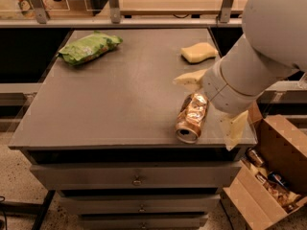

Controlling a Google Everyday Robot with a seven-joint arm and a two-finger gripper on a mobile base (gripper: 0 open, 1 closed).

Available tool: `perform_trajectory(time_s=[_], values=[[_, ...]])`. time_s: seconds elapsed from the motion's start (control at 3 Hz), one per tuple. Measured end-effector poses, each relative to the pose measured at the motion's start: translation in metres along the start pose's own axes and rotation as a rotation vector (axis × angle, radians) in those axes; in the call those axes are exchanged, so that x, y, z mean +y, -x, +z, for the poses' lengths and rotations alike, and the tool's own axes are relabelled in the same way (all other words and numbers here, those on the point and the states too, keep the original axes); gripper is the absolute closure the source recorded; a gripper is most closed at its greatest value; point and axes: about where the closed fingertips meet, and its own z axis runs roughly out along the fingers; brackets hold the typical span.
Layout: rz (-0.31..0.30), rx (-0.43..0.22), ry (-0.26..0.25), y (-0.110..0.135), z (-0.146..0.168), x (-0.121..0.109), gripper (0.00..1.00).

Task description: Move orange can near sponge

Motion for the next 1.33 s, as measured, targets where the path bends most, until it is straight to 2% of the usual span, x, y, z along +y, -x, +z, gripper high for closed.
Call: perform_trajectory(time_s=[0.33, 0.67, 1.33], values=[[-0.133, -0.007, 0.035, 0.017, 0.019, -0.002, 0.00], [-0.191, -0.031, 0.075, 0.025, 0.034, -0.002, 0.00], [-0.206, -0.059, 0.142, 0.027, 0.054, -0.007, 0.00]])
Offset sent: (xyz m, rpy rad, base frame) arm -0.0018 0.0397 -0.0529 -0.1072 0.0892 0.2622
